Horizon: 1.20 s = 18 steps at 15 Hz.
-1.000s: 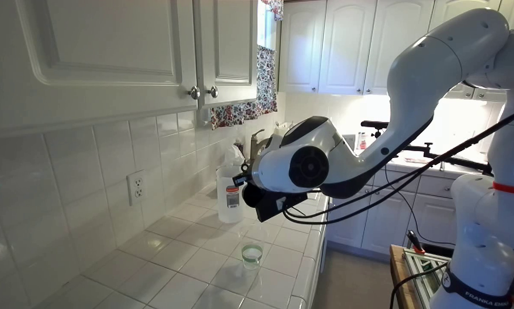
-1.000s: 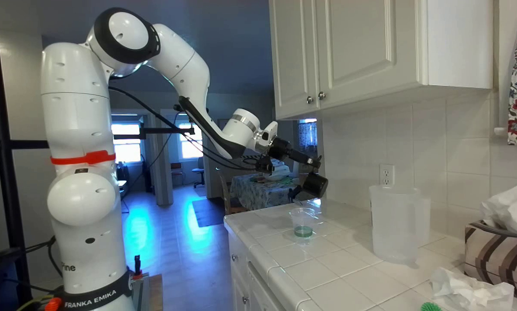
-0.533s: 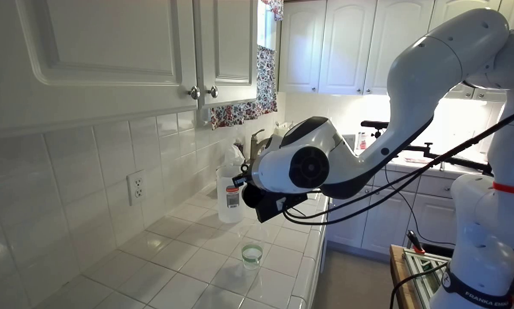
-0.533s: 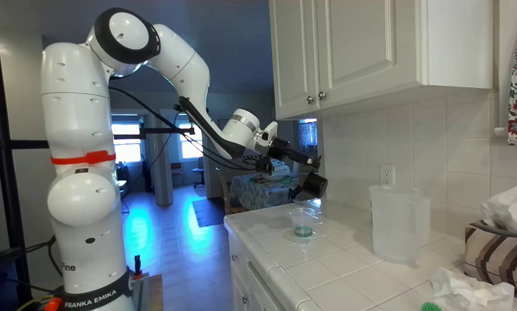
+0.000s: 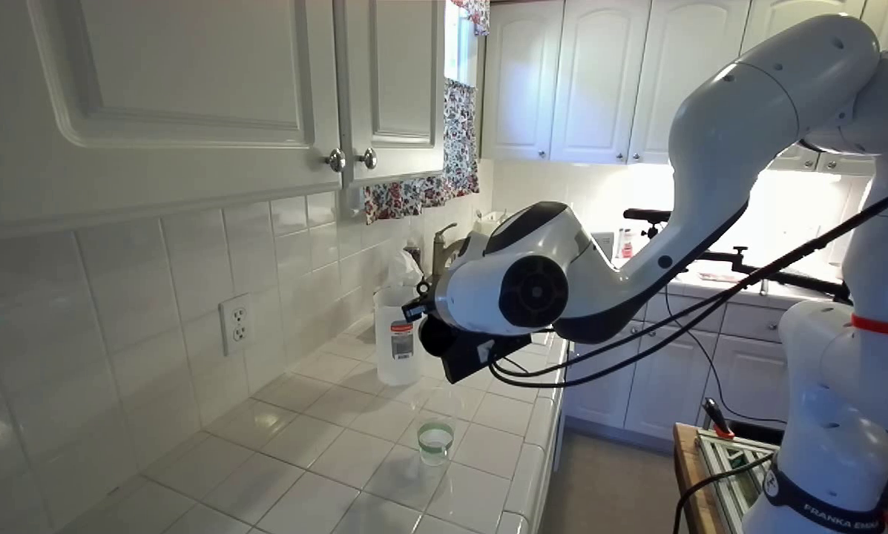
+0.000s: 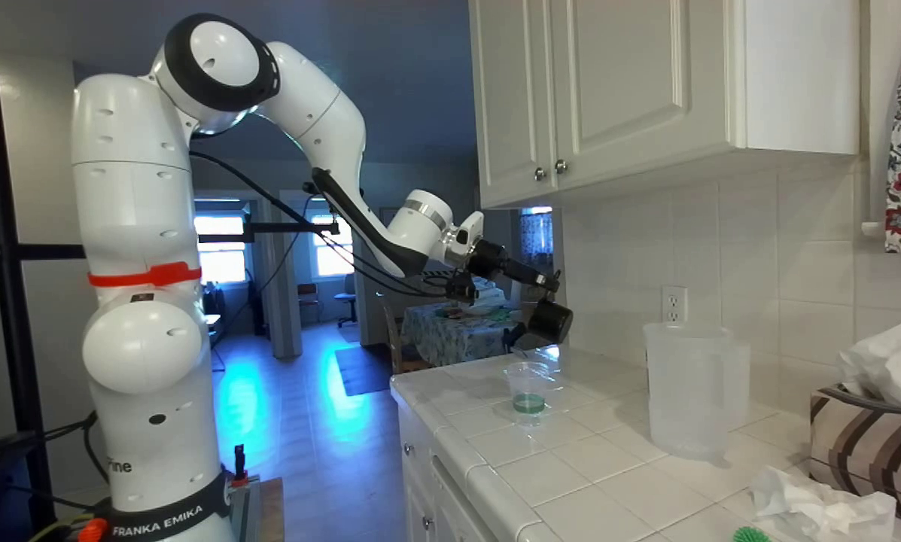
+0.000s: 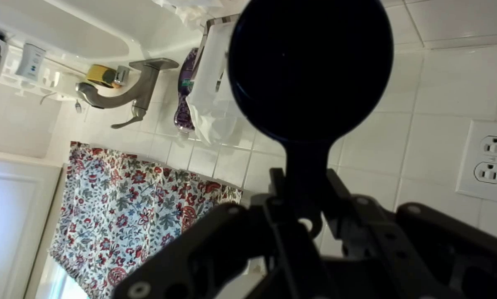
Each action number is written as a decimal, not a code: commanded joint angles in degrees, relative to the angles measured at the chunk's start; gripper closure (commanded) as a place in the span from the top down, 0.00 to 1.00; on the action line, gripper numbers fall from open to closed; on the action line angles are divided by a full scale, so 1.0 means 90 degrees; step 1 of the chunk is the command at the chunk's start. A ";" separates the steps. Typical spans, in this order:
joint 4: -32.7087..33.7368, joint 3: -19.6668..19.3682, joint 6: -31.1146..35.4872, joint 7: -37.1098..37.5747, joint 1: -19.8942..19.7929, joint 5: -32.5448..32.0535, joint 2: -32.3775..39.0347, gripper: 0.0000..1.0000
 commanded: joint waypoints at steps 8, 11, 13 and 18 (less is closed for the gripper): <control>0.0000 0.0041 -0.0229 -0.0031 0.0062 -0.0455 0.0068 0.06; -0.0009 0.0066 -0.0254 -0.0047 0.0099 -0.0476 0.0092 0.06; -0.0015 0.0094 -0.0293 -0.0069 0.0121 -0.0503 0.0113 0.06; -0.0053 0.0154 -0.0328 -0.0119 0.0145 -0.0625 0.0142 0.06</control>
